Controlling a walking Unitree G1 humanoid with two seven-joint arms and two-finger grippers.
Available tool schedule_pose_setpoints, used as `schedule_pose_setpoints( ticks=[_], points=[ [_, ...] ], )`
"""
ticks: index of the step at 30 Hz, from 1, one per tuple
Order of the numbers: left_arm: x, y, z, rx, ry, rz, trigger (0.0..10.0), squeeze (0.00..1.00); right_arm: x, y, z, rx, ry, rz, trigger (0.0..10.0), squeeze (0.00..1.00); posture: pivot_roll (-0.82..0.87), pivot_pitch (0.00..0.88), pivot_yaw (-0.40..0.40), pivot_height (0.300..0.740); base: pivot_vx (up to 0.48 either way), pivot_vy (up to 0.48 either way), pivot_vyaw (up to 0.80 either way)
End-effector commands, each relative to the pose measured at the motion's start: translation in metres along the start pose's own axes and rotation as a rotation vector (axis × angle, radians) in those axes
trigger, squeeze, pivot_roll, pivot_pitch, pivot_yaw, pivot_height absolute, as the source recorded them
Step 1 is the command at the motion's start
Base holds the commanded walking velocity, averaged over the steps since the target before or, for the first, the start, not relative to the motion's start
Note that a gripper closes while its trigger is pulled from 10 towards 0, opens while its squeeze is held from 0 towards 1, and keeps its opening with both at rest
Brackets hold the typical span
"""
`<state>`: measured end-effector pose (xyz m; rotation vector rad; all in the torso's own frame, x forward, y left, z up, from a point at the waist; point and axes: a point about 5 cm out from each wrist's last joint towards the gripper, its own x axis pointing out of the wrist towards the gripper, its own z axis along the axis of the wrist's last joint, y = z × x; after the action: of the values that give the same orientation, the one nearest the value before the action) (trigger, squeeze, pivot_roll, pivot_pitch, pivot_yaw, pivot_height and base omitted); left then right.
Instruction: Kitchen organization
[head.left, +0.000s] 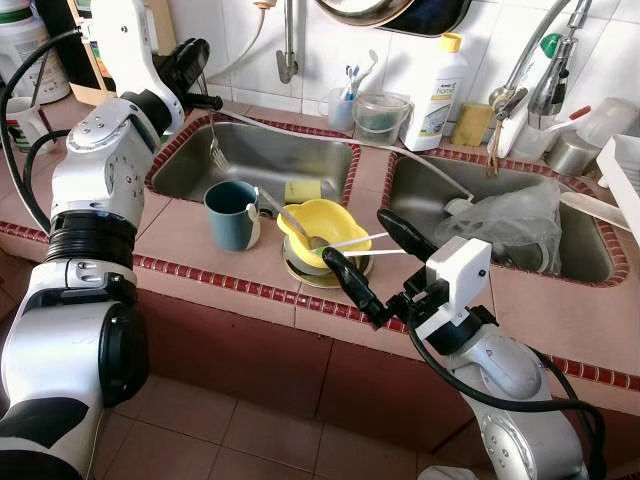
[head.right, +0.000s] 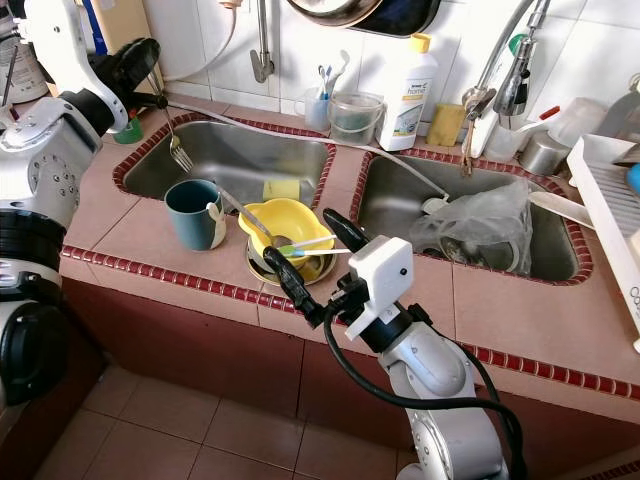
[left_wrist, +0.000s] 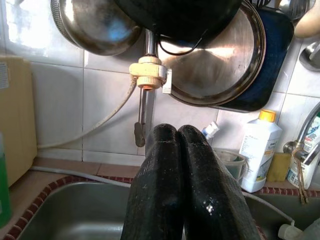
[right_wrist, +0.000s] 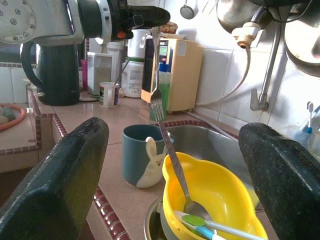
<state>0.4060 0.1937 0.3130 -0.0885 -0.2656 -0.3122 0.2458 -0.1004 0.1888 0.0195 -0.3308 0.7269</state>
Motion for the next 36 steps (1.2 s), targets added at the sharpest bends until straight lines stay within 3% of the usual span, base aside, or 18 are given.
schedule_pose_setpoints(
  ticks=[1,8,19,36],
  points=[
    [0.0039,-0.0036,0.0107,0.013,-0.033,-0.017,10.0,0.00,0.0001,-0.0046,0.0060,-0.011,-0.027,-0.015,10.0,0.00,0.05,0.000,-0.024,0.740,0.000,0.000,0.00],
    [0.0053,-0.0087,0.0093,0.031,-0.045,-0.050,10.0,0.00,0.0000,-0.0040,0.0065,-0.005,-0.030,-0.014,10.0,0.00,0.05,0.000,-0.024,0.740,0.000,0.000,0.00],
    [0.0056,-0.0059,0.0091,-0.015,-0.044,-0.050,10.0,0.00,-0.0002,-0.0027,0.0086,0.010,-0.038,-0.005,10.0,0.00,0.05,0.000,-0.028,0.740,0.000,0.000,0.00],
    [0.0066,-0.0072,0.0073,-0.034,-0.042,-0.060,10.0,0.00,-0.0050,0.0025,0.0077,0.021,-0.024,0.009,10.0,0.00,0.04,0.000,-0.019,0.740,0.356,0.000,0.00]
  ],
)
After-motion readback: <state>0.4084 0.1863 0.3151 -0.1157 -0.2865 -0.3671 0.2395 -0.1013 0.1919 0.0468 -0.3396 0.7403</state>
